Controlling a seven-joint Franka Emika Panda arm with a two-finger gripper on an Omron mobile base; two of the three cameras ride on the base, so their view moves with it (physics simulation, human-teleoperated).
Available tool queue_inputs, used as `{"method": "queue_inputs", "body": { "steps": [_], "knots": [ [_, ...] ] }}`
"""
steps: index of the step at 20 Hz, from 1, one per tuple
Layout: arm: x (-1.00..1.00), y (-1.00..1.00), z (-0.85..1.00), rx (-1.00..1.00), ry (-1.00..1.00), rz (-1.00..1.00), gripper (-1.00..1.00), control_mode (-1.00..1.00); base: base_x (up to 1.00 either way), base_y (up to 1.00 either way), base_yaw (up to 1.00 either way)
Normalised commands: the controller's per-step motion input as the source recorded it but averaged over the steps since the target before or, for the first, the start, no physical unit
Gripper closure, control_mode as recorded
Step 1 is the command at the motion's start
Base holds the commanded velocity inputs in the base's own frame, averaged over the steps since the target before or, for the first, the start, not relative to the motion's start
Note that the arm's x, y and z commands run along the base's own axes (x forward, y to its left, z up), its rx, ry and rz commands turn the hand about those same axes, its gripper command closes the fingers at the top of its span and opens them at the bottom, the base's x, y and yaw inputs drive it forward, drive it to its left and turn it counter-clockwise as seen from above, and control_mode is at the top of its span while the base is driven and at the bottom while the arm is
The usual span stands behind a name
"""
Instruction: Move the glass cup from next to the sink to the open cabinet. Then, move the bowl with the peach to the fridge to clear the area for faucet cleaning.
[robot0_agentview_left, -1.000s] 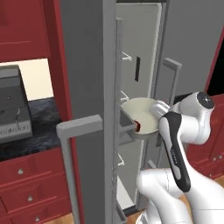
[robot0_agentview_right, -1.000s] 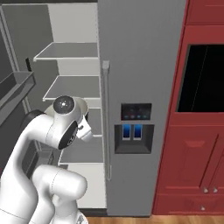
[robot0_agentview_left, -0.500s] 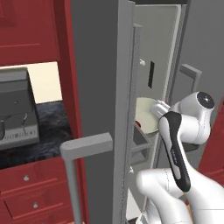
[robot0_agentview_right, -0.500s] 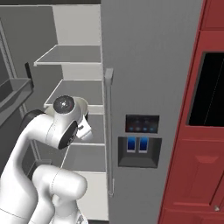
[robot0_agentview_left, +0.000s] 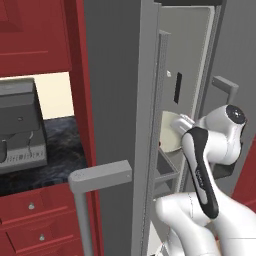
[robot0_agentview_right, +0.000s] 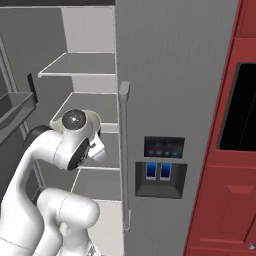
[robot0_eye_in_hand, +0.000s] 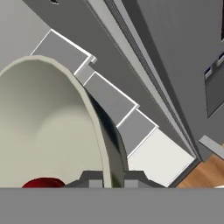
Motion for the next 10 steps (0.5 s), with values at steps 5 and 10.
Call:
{"method": "queue_inputs", "body": {
  "steps": [5, 10],
  "knots": [
    [0.23, 0.0, 0.27, 0.18, 0.0, 0.0, 1.0, -1.0, 0.0, 0.0, 0.0],
    [0.34, 0.06, 0.19, 0.07, 0.01, -0.03, 1.0, -1.0, 0.0, 0.0, 0.0]
  ]
}}
